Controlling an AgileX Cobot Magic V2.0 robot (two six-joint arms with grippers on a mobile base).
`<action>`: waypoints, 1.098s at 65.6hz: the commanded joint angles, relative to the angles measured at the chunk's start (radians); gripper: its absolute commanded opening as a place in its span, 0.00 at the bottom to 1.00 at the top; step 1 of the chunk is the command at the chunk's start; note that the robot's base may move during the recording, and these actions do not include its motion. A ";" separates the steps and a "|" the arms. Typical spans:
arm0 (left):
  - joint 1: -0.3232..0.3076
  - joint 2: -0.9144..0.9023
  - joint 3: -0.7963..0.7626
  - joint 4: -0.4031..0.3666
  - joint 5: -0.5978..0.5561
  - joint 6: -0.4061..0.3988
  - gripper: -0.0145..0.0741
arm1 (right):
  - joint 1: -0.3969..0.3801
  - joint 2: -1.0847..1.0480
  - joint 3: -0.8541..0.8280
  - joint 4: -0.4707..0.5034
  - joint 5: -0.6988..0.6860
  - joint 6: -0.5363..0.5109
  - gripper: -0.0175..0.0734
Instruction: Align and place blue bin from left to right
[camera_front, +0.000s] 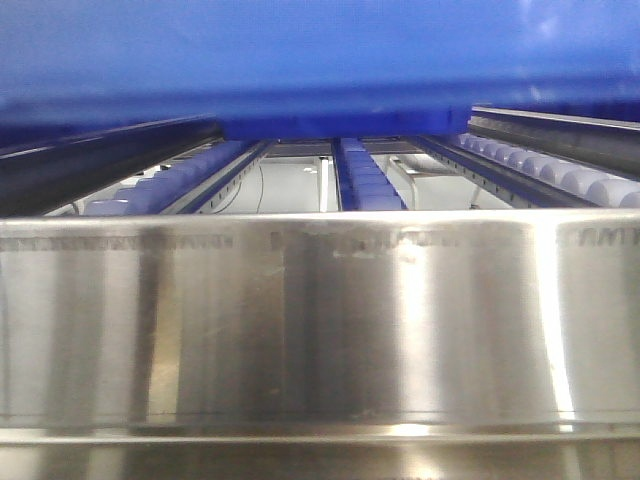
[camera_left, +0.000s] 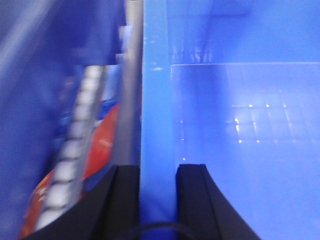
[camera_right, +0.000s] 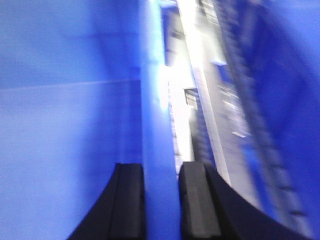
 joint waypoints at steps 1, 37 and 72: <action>-0.009 0.031 -0.012 -0.021 -0.150 0.004 0.04 | -0.020 0.026 -0.009 -0.016 -0.094 0.007 0.12; 0.191 0.135 -0.012 -0.294 -0.289 0.076 0.04 | -0.038 0.188 -0.009 0.004 -0.188 0.034 0.12; 0.191 0.199 -0.012 -0.319 -0.330 0.076 0.04 | -0.067 0.232 -0.009 0.004 -0.207 0.049 0.12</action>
